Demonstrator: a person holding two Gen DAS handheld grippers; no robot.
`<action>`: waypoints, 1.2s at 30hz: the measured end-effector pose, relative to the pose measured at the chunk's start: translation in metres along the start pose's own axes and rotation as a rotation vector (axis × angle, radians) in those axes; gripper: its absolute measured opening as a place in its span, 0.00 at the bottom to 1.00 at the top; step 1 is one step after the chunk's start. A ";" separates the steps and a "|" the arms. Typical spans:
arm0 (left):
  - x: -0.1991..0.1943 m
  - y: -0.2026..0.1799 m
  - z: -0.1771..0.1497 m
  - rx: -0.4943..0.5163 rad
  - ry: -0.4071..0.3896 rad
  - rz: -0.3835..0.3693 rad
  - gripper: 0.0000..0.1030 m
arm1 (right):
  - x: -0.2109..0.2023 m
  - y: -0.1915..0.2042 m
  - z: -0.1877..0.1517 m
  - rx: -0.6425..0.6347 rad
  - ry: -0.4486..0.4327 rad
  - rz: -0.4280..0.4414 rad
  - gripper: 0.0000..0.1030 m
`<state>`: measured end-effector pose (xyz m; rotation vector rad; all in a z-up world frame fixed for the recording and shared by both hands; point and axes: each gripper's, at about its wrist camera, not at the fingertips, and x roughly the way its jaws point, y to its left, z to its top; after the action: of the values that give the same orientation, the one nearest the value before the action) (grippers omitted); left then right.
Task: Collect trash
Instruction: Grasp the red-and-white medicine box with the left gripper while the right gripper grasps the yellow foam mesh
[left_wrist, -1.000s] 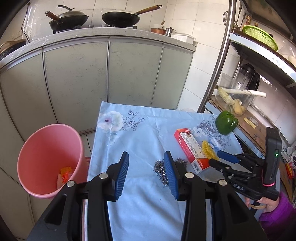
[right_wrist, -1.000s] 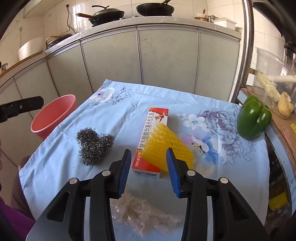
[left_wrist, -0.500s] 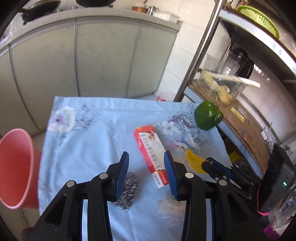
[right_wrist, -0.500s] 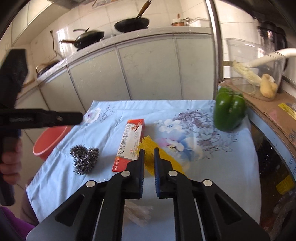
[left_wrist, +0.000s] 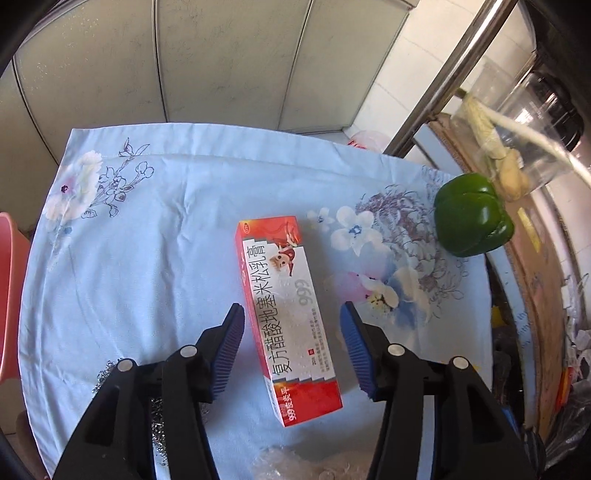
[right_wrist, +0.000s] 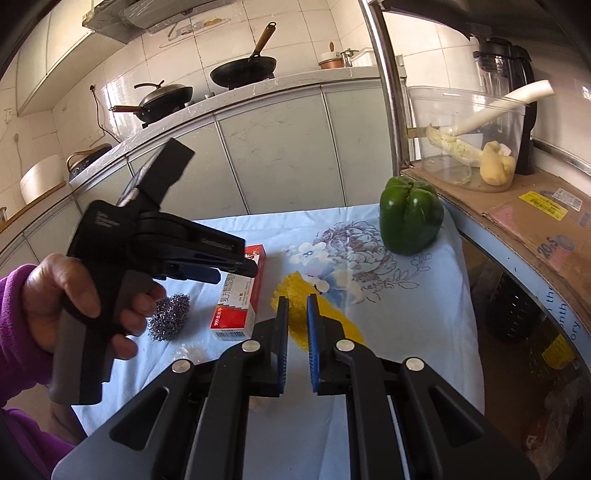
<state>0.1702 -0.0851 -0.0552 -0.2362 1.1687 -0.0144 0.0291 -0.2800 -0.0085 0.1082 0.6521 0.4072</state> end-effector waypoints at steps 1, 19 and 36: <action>0.003 -0.001 -0.001 -0.004 0.007 0.010 0.52 | -0.001 -0.001 -0.001 0.001 -0.001 -0.001 0.10; -0.008 -0.018 -0.019 0.097 -0.096 0.034 0.39 | -0.019 -0.004 -0.003 0.010 -0.023 -0.023 0.10; -0.115 -0.007 -0.050 0.166 -0.376 -0.102 0.39 | -0.045 0.021 0.013 0.009 -0.085 -0.014 0.10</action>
<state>0.0804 -0.0852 0.0318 -0.1430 0.7753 -0.1502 -0.0022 -0.2786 0.0317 0.1285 0.5711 0.3839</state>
